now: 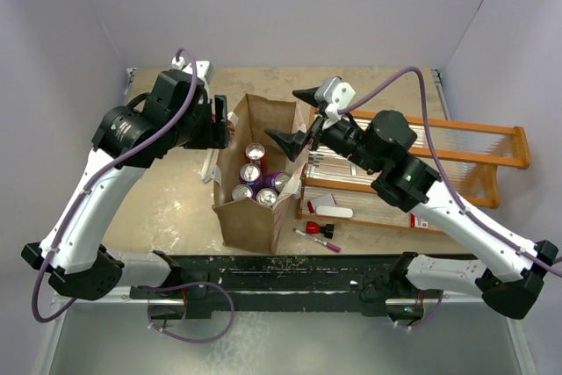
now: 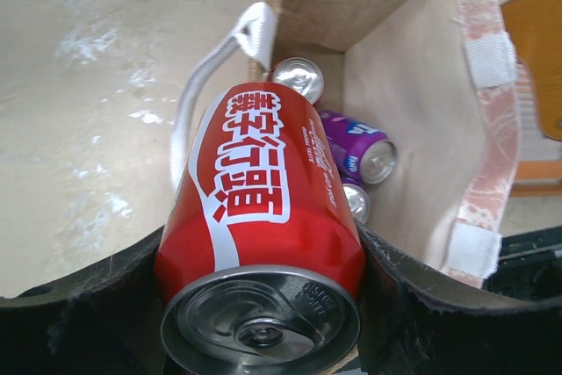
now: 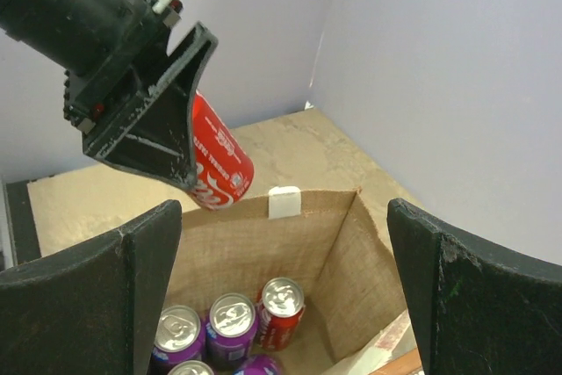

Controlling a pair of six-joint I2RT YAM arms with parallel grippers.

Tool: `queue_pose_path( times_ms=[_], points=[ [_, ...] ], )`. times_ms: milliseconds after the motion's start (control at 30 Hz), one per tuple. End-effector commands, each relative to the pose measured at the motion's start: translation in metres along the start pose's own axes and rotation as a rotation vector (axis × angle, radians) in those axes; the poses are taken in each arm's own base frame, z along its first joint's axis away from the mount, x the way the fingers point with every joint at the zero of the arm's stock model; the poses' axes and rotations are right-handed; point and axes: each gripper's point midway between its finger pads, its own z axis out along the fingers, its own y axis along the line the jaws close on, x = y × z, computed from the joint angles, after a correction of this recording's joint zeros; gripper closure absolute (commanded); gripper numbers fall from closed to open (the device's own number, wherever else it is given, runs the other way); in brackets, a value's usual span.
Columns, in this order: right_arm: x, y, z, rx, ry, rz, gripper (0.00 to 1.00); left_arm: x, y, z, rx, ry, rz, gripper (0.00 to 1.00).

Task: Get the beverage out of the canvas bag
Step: Take out the drink from the canvas bag.

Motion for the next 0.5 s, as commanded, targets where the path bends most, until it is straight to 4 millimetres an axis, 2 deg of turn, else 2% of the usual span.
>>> queue_pose_path(
  times_ms=[0,100,167,333,467],
  points=[
    [-0.013,-0.002,0.006,0.028,-0.031,0.096,0.00,-0.037,0.026,-0.034,-0.094,-0.174,-0.045,1.00],
    [-0.017,-0.004,0.009,0.039,-0.032,0.116,0.00,-0.050,0.039,-0.039,-0.137,-0.224,-0.043,1.00],
    [-0.019,-0.007,0.010,0.056,-0.038,0.121,0.00,-0.060,0.045,-0.036,-0.152,-0.254,-0.052,1.00],
    [-0.017,-0.012,0.015,0.086,-0.022,0.148,0.00,-0.081,0.051,-0.012,-0.167,-0.280,-0.055,1.00],
    [-0.015,-0.024,0.022,0.155,-0.002,0.176,0.00,-0.090,0.055,0.005,-0.201,-0.284,-0.041,1.00]
  ],
)
